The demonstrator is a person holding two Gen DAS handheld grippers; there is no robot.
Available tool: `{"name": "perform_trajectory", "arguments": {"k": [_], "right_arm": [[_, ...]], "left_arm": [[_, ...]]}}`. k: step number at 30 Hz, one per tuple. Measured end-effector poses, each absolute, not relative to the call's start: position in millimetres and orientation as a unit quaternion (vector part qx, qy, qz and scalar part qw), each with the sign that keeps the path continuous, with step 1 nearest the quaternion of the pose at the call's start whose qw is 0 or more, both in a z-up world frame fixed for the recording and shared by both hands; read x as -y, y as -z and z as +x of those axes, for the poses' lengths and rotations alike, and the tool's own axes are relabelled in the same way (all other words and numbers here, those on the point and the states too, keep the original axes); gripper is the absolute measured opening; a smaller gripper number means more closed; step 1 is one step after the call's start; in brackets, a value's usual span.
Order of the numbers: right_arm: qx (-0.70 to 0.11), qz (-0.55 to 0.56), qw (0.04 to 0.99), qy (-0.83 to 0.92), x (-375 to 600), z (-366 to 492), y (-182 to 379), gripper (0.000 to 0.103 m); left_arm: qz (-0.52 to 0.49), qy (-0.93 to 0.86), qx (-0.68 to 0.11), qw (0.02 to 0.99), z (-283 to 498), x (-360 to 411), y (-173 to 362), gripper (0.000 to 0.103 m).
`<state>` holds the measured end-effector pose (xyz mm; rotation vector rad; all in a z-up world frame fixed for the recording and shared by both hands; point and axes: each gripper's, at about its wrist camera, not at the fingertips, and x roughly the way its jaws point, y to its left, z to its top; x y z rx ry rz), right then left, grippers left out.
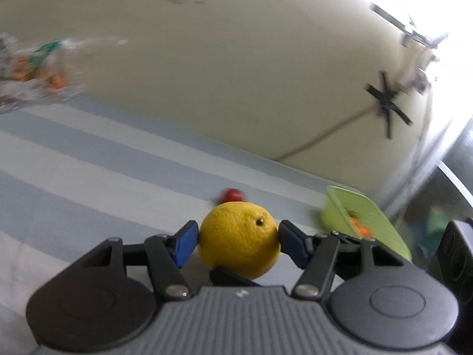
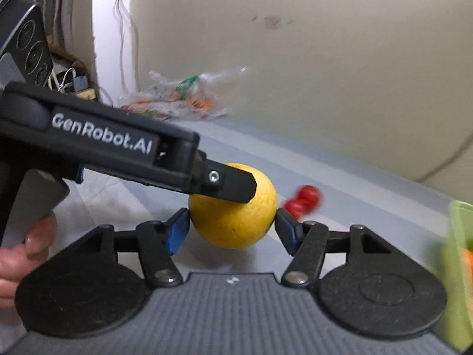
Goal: Organize fruits
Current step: 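Clamp the grapefruit between the left and right tools together, then carry the grapefruit over the basket and open both tools to drop it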
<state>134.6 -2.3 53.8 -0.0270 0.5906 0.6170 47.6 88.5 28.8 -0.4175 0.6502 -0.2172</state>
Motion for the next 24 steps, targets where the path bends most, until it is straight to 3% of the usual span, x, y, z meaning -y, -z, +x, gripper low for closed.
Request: {"name": "perform_trajectory", "arguments": {"k": [10,17,24], "right_arm": [[-0.246,0.044,0.956,-0.157,141.6,123.1,-73.0,0.065],[-0.271,0.091,0.955,-0.084,221.2,145.7,-53.2,0.065],[-0.295,0.127,0.945,-0.063,253.0,166.6,-32.0,0.066]], "left_arm": [[-0.115,0.228,-0.307,0.917,105.5,62.3,-70.0,0.061],[-0.098,0.269,-0.341,0.895,159.9,147.3,-56.2,0.062],[-0.088,0.261,-0.365,0.889,184.6,174.4,-37.5,0.061]]}}
